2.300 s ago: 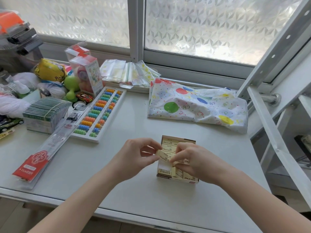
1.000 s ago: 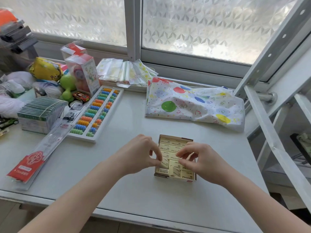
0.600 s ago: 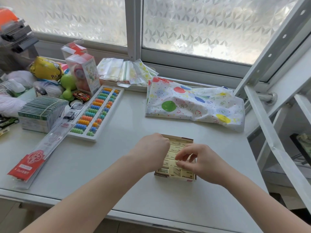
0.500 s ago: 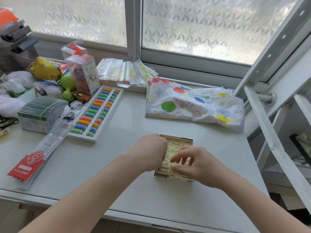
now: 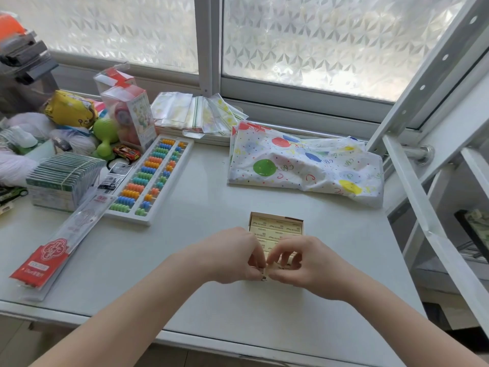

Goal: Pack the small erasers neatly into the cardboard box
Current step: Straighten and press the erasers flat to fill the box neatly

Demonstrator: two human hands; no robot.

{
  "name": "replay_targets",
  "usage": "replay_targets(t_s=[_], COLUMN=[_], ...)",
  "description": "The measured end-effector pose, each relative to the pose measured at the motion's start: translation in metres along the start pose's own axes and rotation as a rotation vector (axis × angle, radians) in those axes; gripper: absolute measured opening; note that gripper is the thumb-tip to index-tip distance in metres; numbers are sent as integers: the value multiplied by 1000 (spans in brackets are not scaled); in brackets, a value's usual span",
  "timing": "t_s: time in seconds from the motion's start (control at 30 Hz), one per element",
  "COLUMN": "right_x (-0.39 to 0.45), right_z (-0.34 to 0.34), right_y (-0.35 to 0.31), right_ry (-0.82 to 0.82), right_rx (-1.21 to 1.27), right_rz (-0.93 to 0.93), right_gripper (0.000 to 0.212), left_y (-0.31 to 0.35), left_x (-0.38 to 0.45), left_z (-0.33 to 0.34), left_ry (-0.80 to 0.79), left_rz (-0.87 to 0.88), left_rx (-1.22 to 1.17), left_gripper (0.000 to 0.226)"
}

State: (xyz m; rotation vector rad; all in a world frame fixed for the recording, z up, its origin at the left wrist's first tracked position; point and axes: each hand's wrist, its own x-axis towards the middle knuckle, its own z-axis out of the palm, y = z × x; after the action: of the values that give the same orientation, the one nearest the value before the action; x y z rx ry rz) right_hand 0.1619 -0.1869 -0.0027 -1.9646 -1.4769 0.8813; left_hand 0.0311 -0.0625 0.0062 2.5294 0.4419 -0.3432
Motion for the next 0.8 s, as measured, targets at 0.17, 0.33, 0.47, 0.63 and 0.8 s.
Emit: replay_targets(t_s=[0.17,0.33,0.47,0.63,0.8], right_x=[-1,-3,-12,-18,-9], right_z=[-1,-18,-23,-12,-3], right_y=[2,4,7,12,3], right_ry=[15,42,4,-5,15], right_rx=[38,-34,-232,-309,-244], right_rz=[24,55,25,-7,-62], right_gripper=[14,14,24,13,23], left_y=[2,9,14,17,11], left_x=[3,6,8,8,1], left_z=[5,15,17,13,-4], left_ry=[74,162,172,129,-45], left_rz=[-81,-138,-206,-255,-155], left_rx=[-59,-67,-86,-60,-12], left_gripper=[27,28,23,24,22])
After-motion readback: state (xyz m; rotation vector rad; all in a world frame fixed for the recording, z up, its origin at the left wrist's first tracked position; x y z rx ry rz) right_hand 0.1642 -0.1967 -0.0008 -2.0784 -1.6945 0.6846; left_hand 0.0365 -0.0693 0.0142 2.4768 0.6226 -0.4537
